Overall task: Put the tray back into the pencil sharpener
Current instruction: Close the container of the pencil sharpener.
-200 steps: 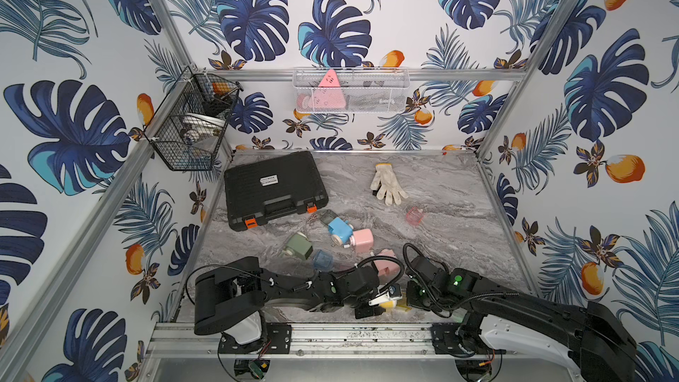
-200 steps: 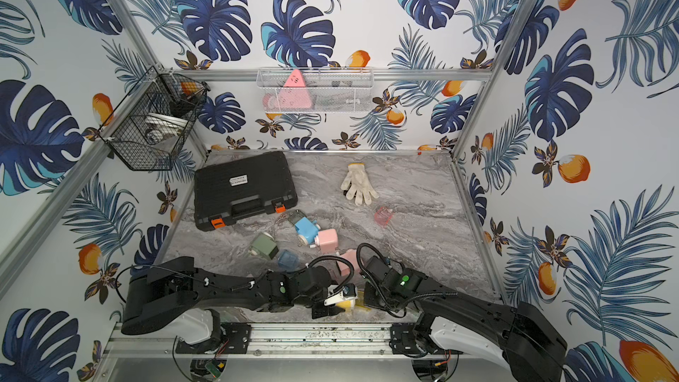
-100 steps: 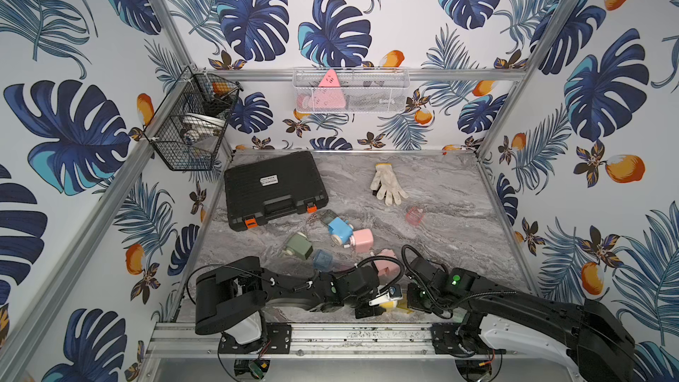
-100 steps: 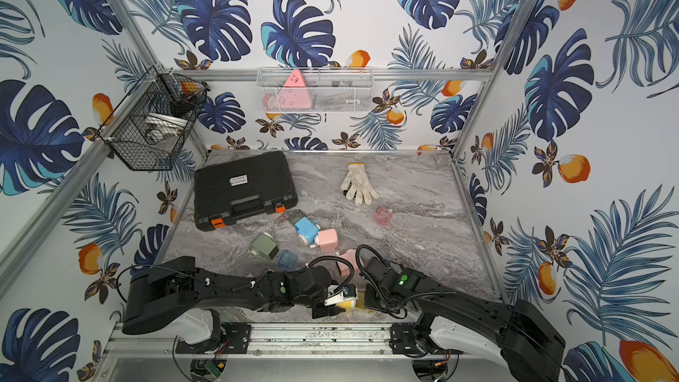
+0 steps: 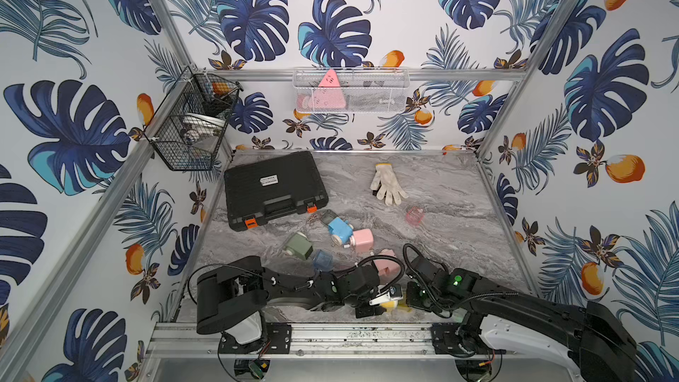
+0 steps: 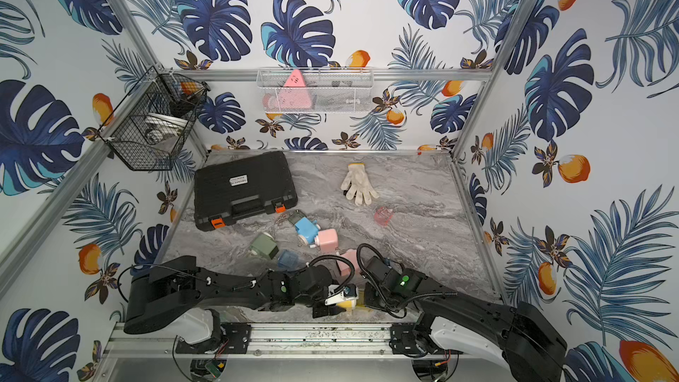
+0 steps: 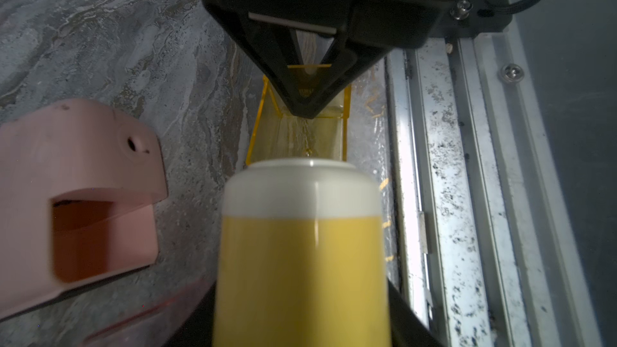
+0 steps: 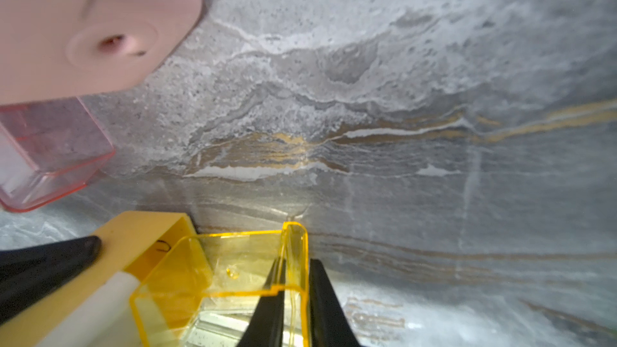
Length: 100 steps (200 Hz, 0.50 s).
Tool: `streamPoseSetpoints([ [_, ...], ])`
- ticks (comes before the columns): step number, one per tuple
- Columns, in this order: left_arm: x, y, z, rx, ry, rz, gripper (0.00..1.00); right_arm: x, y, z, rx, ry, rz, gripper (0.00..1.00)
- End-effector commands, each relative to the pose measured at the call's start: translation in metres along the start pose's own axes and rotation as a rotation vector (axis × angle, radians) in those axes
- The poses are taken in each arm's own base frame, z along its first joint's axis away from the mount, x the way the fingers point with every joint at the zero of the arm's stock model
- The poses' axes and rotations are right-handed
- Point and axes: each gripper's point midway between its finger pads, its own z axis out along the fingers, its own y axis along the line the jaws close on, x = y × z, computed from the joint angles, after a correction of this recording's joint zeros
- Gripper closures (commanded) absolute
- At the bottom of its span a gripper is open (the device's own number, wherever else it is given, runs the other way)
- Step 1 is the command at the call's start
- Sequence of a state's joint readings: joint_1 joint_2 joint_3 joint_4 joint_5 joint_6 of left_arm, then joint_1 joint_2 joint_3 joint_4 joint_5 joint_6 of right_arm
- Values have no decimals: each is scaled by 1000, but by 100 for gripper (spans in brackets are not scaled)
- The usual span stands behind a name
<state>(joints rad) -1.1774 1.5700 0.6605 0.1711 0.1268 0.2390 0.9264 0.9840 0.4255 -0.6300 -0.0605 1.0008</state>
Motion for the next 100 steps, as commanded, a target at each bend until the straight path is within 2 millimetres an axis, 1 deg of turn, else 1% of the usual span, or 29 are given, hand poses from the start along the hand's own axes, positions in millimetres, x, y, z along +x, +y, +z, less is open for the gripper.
streamPoseSetpoints([
  [1,21,8,-1,-44,83,17,56,-5,-3,-2,24,-24,-8,82],
  [23,23,9,-2,-47,83,13,56,-4,-13,-4,72,-27,-12,82],
  [52,24,9,-3,-46,86,12,56,-3,-17,-4,91,-23,-14,80],
  [72,24,9,-2,-44,84,11,56,-4,-13,-3,71,-23,-14,79],
  [100,23,11,0,-45,87,12,56,-7,2,-2,5,-30,-10,79],
])
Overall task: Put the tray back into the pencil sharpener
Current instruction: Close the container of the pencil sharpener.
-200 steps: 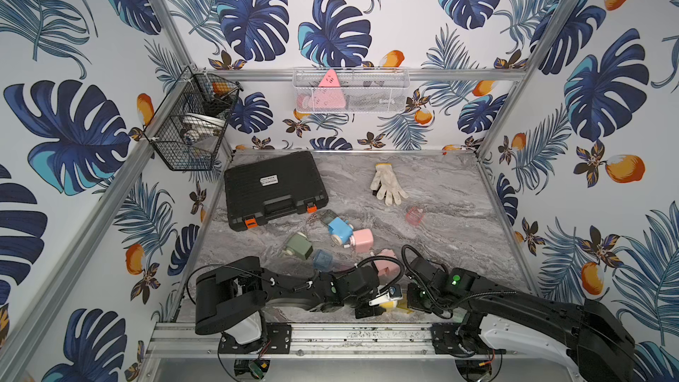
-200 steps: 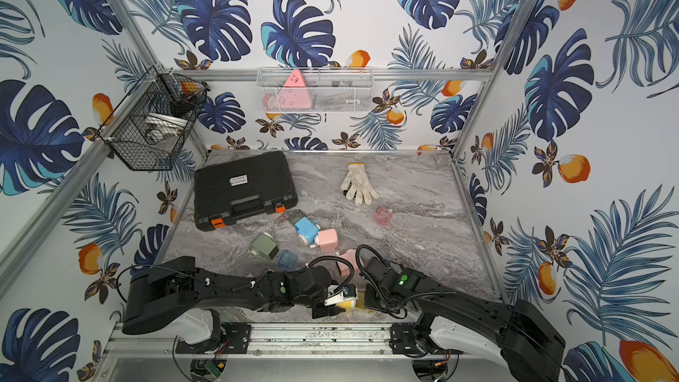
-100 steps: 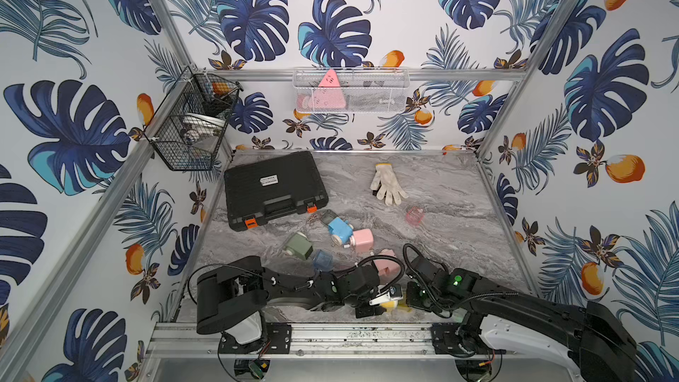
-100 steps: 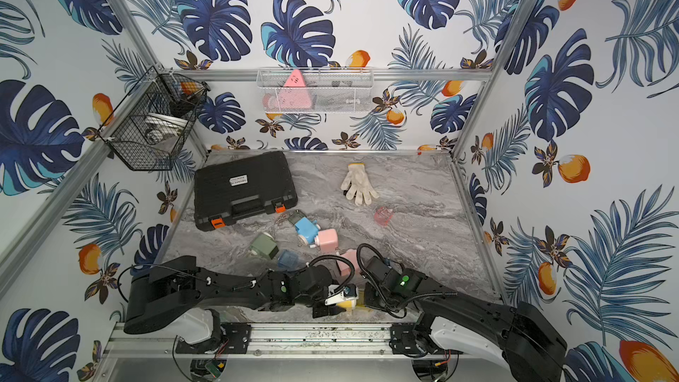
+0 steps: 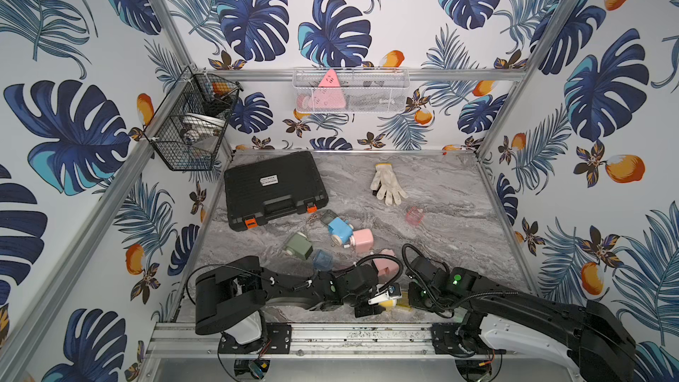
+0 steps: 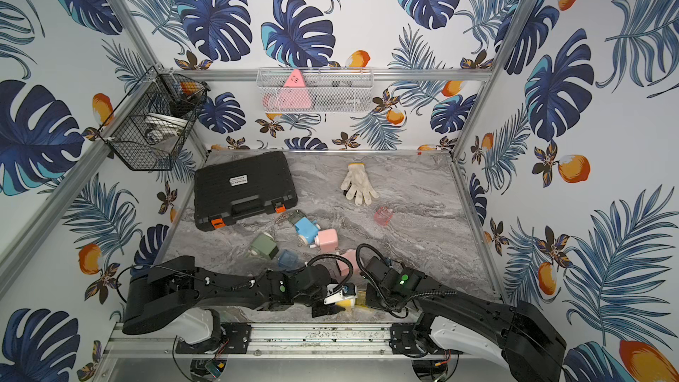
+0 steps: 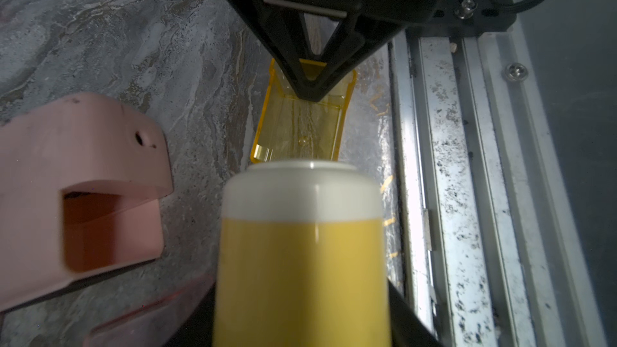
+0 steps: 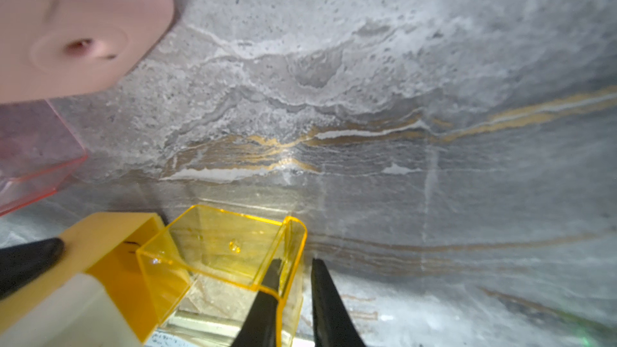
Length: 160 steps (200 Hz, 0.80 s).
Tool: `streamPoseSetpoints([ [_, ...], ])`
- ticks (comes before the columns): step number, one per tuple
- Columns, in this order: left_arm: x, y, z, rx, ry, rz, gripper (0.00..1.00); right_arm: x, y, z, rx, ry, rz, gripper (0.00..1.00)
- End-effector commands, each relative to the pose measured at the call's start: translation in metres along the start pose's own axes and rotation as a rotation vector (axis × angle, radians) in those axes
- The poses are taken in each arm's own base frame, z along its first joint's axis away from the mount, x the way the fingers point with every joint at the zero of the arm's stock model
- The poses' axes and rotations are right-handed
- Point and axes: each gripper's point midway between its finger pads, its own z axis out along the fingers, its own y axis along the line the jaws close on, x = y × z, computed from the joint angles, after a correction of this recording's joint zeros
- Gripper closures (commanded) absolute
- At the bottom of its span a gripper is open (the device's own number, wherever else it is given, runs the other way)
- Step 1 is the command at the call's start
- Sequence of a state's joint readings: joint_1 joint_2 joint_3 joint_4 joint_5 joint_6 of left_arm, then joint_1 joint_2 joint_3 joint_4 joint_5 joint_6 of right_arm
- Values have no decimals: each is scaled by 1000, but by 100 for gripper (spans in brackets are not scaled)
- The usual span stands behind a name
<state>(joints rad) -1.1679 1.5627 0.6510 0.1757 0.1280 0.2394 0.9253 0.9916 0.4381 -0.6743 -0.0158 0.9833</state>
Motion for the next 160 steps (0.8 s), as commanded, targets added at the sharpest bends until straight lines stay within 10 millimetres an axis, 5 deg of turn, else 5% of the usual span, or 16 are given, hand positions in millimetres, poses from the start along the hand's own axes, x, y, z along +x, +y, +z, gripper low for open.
streamPoseSetpoints([
  [1,21,8,2,-38,89,19,56,-4,12,-1,-53,-11,6,79],
  [81,19,10,5,-35,93,39,56,-13,12,-7,-65,-57,50,66],
  [160,18,17,3,-38,98,47,56,-16,8,-10,-91,-47,123,65],
])
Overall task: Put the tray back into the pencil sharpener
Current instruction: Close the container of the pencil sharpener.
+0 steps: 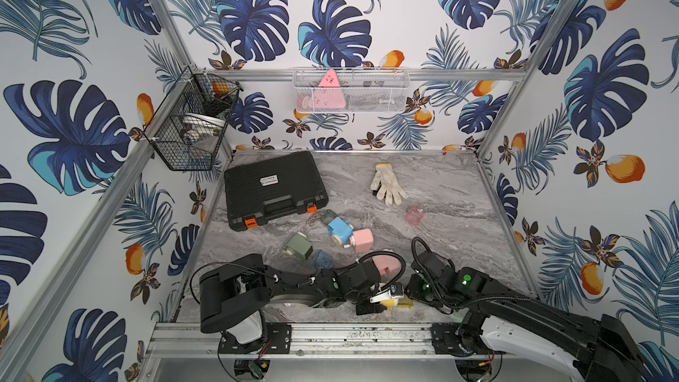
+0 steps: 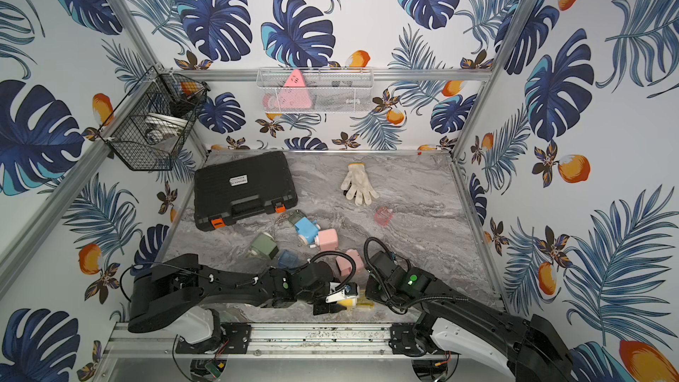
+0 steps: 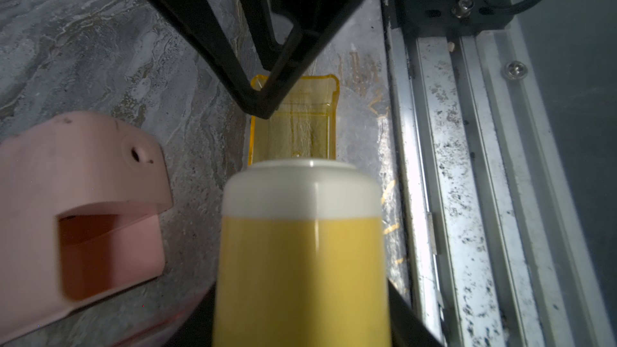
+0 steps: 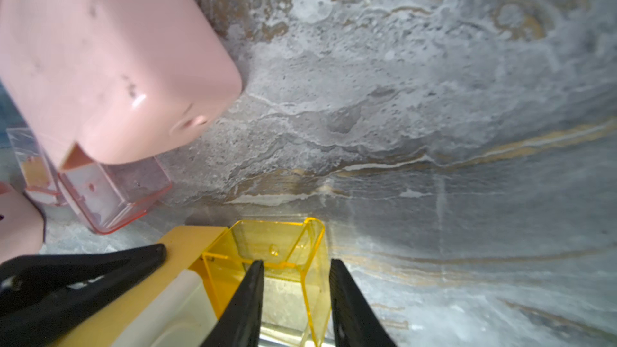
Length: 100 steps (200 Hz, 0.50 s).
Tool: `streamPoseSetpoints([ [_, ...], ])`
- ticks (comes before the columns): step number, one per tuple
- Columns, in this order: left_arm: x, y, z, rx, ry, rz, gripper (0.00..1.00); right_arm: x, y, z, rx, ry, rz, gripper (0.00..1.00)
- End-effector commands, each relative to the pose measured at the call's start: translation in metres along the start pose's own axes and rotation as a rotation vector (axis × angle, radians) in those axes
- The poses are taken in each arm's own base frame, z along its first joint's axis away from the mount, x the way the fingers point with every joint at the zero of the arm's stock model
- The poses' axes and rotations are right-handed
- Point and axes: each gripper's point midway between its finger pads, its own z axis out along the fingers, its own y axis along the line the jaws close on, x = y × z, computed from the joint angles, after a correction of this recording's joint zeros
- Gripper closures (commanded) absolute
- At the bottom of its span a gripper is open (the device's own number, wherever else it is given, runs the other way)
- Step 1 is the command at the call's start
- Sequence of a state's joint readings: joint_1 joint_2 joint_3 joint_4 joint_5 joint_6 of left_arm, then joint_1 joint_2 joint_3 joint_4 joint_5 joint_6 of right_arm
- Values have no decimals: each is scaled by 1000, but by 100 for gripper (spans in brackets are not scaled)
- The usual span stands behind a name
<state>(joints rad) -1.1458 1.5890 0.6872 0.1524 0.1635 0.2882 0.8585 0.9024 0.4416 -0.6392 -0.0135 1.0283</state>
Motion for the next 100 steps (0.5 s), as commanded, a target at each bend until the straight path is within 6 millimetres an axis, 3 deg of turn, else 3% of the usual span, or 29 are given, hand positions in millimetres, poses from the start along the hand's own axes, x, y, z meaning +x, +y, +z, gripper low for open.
streamPoseSetpoints([
  [1,22,12,-1,-59,94,15,56,5,-5,4,13,33,18,65],
  [100,20,17,3,-65,108,22,56,9,-1,12,-15,62,8,76],
])
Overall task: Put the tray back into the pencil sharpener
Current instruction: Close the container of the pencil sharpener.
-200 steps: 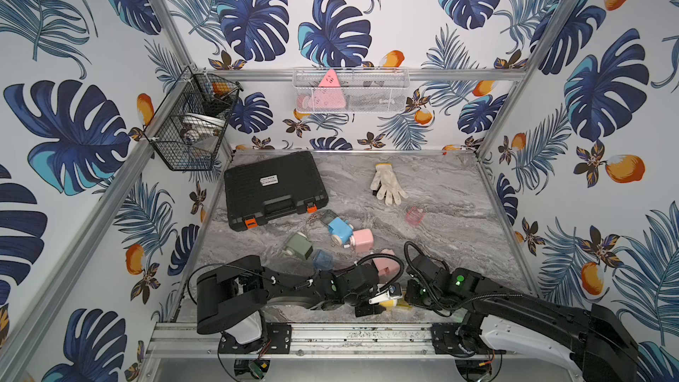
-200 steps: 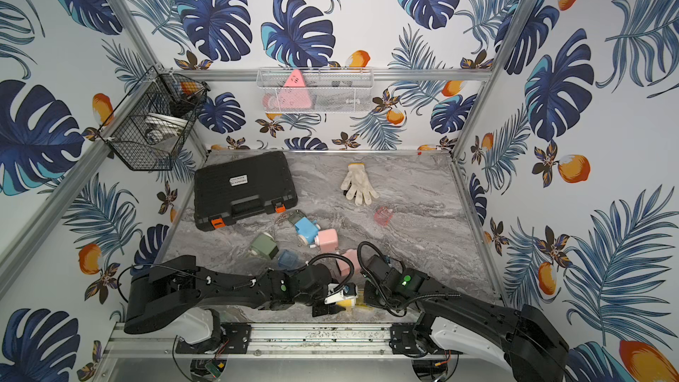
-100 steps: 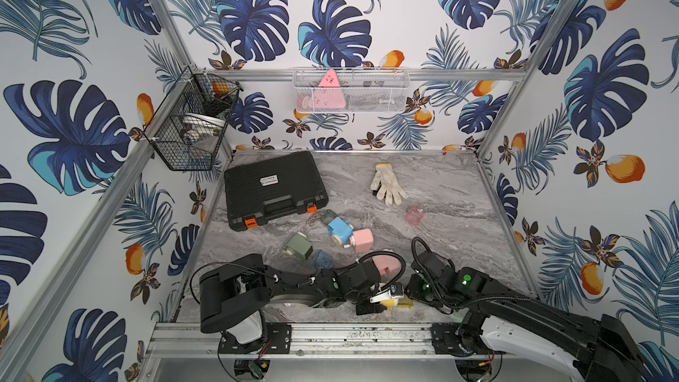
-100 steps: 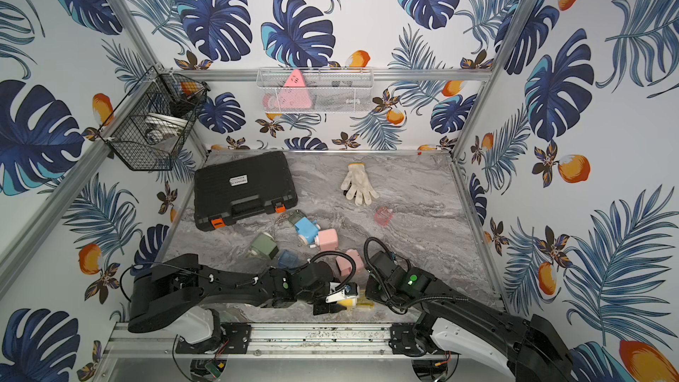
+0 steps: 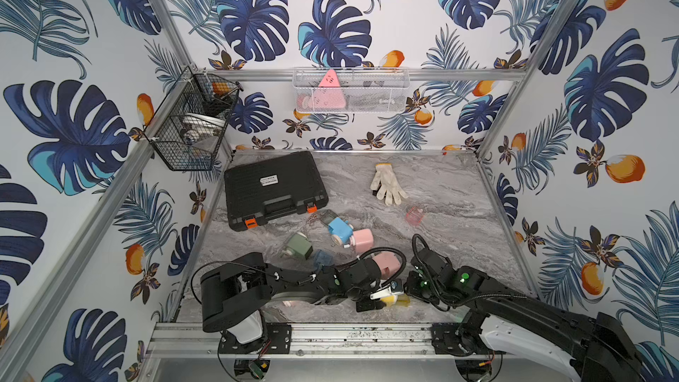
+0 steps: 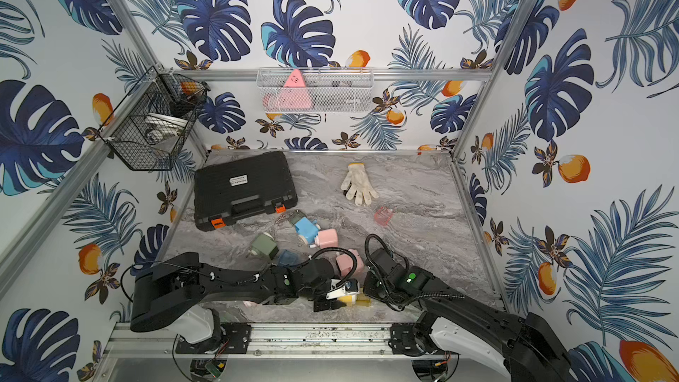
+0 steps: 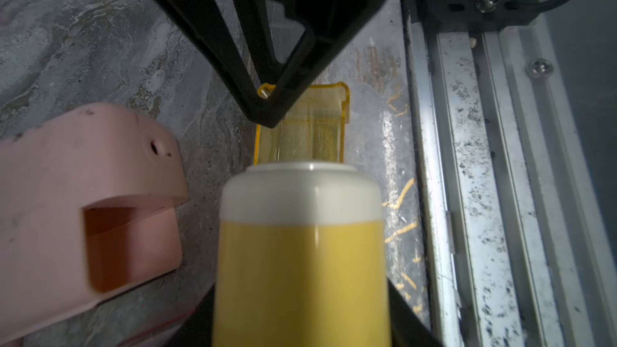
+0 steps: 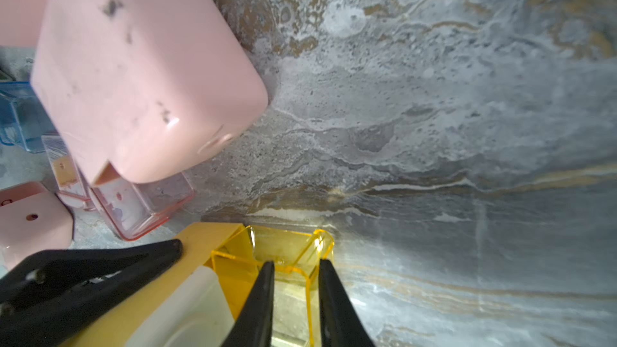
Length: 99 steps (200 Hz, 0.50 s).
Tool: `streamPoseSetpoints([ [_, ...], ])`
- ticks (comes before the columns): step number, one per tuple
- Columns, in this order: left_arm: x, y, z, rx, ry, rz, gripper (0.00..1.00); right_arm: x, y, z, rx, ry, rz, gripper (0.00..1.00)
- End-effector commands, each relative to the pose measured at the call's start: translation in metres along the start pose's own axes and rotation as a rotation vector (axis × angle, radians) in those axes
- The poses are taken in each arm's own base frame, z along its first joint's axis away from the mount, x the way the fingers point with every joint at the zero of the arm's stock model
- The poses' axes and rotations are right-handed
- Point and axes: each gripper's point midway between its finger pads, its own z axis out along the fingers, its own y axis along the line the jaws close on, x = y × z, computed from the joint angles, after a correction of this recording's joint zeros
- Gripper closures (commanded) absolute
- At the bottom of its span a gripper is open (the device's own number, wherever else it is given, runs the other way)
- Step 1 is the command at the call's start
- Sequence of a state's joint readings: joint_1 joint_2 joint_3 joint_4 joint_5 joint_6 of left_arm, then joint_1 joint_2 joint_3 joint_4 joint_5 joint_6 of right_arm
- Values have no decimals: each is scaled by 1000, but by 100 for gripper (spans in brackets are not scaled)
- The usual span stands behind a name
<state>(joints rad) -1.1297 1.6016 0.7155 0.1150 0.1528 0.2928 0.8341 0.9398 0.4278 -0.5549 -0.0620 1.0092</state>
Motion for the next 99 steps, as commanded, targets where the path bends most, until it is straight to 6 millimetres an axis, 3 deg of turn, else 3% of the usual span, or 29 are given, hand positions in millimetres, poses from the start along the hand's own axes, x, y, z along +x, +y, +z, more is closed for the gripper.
streamPoseSetpoints([
  [1,19,9,3,-51,84,32,56,10,-12,5,33,44,7,76],
  [53,19,8,5,-42,86,32,56,5,-4,-2,-50,31,45,70],
  [99,22,7,4,-36,94,30,56,-5,-24,-17,5,-8,112,62],
])
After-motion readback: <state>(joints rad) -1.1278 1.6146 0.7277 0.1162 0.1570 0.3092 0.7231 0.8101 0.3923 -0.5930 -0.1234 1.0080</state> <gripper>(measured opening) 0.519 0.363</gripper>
